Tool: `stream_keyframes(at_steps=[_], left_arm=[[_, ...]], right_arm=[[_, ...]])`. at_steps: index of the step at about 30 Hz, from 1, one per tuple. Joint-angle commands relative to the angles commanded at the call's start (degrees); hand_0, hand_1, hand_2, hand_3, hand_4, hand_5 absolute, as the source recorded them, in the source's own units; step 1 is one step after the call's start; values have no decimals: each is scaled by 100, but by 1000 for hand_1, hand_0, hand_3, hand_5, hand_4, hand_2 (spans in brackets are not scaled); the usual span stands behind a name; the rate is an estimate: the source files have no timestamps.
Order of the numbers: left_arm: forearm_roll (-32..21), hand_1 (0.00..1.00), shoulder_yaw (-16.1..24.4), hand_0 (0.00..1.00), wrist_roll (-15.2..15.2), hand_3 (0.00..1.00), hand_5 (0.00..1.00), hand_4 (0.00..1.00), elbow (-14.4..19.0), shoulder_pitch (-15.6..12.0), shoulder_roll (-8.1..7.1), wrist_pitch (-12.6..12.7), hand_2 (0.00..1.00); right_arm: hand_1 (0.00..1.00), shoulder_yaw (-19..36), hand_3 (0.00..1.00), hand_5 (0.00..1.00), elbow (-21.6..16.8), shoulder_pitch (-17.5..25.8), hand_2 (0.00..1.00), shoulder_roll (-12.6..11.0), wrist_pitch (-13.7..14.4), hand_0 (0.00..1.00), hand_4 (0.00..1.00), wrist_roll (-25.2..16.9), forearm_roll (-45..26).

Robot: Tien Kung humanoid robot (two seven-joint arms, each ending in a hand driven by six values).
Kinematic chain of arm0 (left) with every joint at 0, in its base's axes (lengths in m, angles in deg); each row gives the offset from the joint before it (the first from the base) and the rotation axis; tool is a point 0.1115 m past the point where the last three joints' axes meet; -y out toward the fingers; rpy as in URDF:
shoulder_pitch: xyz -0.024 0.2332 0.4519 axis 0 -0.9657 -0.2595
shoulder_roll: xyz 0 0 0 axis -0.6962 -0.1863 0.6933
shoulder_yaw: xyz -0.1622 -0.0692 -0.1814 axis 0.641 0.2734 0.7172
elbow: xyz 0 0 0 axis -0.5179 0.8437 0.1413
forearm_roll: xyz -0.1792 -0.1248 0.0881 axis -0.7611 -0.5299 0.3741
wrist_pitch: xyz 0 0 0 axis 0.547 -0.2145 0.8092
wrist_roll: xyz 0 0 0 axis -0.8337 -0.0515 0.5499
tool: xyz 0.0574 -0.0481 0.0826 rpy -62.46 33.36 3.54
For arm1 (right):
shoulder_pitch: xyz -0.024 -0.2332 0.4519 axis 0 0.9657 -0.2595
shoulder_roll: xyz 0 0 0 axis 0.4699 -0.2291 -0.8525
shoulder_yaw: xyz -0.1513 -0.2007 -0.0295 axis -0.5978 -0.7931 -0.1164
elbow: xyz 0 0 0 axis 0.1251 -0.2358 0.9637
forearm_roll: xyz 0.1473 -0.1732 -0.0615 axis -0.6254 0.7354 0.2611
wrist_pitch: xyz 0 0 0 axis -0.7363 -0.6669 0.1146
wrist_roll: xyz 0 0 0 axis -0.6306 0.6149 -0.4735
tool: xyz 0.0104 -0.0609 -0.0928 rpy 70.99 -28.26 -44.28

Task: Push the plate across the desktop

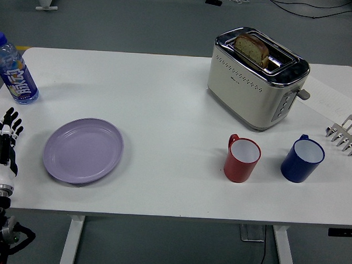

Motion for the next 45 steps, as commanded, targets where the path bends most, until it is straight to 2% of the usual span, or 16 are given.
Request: stream_keyframes(at_steps=[6, 36, 45], left_arm=[[-56, 902, -91, 847, 41, 886, 998, 630, -4, 19, 106, -5, 915], [-517, 899, -959, 846, 172, 890, 998, 601, -12, 39, 106, 89, 921], [-893, 899, -1324, 846, 311, 888, 998, 601, 0, 57, 106, 273, 921]], right_arm=[[609, 1, 605, 113, 0, -4, 665, 1, -3, 636, 187, 2, 14], [609, -5, 605, 111, 0, 27, 665, 4, -14, 636, 186, 4, 41], [609, -30, 605, 111, 0, 35, 665, -1, -16, 637, 186, -10, 23]])
